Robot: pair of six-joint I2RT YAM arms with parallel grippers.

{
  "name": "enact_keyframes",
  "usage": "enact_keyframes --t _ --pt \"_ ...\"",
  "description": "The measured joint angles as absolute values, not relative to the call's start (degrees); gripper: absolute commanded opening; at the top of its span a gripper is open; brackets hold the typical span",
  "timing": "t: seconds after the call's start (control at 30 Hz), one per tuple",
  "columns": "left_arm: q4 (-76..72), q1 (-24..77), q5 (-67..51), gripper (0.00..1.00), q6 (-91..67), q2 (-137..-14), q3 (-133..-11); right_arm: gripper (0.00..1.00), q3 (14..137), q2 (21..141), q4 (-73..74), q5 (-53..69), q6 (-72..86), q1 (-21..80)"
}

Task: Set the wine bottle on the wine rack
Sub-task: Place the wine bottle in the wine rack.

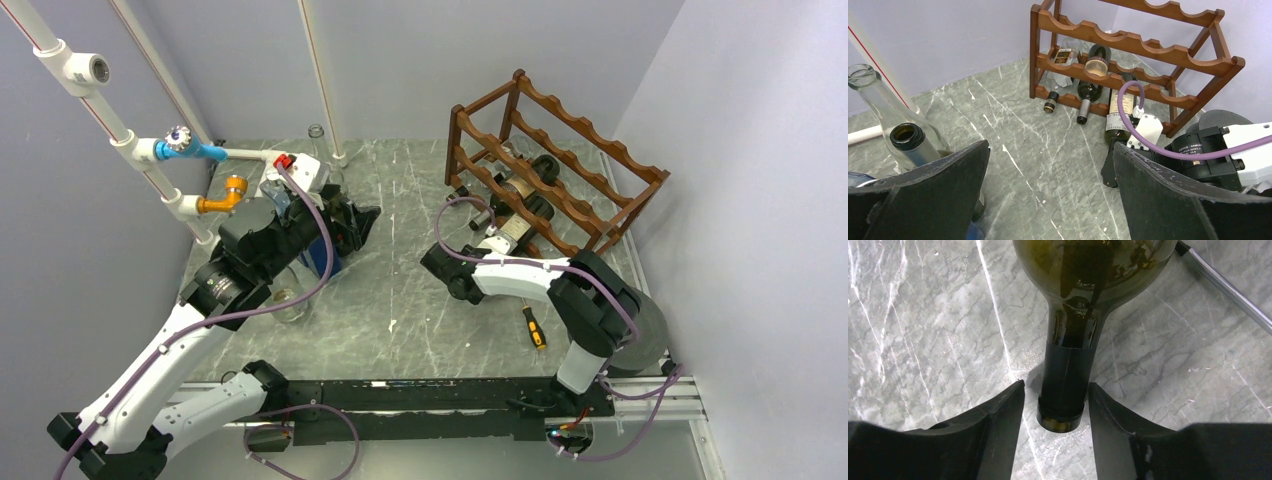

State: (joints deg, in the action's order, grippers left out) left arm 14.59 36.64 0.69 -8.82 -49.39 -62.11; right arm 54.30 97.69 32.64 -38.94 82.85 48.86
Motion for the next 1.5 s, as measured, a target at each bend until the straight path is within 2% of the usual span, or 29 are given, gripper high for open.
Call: enact_keyframes --t 0.17,0.53,1.03,1.5 --pt "14.61 36.64 0.69 1.00 -8.80 -49.39 -62.11 0.38 54.30 97.67 32.05 -38.92 83.99 48.84" --pt "14.63 36.64 0.69 1.00 -8.75 -49.36 -62.11 0.00 54.24 93.89 33.50 -39.22 87.22 48.40" --pt "14.63 36.64 0.69 0.99 -8.71 -49.32 -62.11 0.00 54.33 89.14 33.28 -42.76 83.92 40.56" --pt "14.63 36.75 0.69 1.00 -8.71 -49.34 -62.11 0.00 56.27 95.94 31.05 -47.18 81.89 38.11"
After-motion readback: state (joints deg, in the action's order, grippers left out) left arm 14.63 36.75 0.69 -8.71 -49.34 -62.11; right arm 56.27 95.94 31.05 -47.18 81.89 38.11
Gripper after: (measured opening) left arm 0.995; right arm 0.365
